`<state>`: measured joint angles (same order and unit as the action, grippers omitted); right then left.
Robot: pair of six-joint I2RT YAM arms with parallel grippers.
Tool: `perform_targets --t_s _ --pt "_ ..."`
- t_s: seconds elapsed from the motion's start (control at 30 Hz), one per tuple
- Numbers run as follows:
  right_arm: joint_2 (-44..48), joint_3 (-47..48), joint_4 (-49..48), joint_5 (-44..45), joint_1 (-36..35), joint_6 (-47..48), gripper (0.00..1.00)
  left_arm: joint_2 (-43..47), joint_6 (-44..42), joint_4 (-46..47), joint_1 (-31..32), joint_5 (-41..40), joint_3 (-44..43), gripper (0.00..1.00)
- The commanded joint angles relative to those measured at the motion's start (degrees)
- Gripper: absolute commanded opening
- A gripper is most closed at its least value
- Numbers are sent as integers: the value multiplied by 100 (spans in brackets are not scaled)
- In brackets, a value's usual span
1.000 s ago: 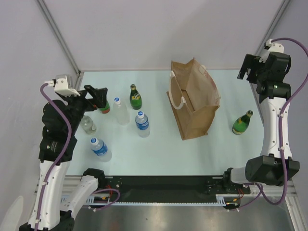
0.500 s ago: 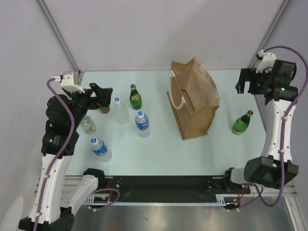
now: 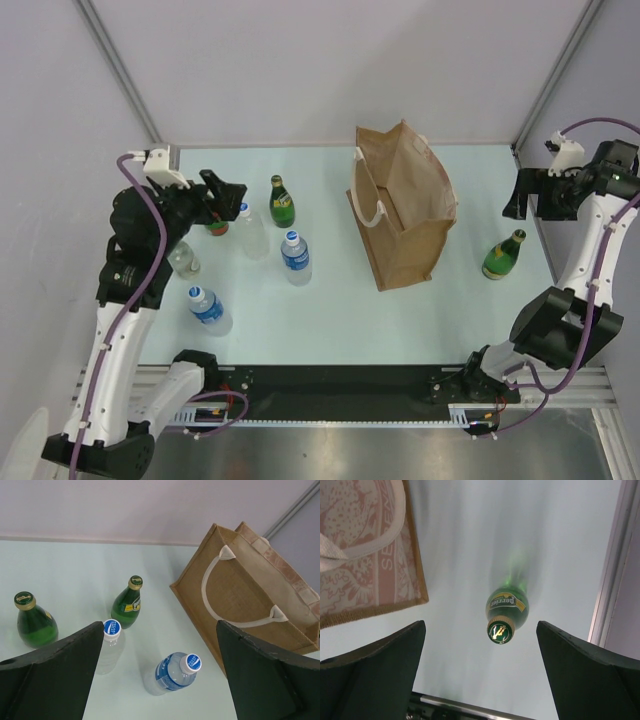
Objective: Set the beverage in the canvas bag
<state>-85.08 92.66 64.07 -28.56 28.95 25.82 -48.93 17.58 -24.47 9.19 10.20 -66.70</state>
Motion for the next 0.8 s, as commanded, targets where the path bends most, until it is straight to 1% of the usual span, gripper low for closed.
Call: perform_targets --t_s 0.0,0.1,0.23,0.43,0.57,0.77 --pt "-18 410 466 -326 14 730 100 173 26 214 -49 237 209 100" --pt "-79 402 378 -309 14 836 100 296 -36 223 -49 158 359 99" --pt "-455 506 325 -203 14 688 98 314 -115 215 -49 123 508 100" --pt "-984 762 509 332 -117 283 90 244 -185 223 -49 132 579 100" --pt "-1037 482 439 815 -311 353 88 182 -212 223 -49 123 570 100" --pt "-940 182 457 1106 -381 371 80 103 -247 223 -49 114 561 100"
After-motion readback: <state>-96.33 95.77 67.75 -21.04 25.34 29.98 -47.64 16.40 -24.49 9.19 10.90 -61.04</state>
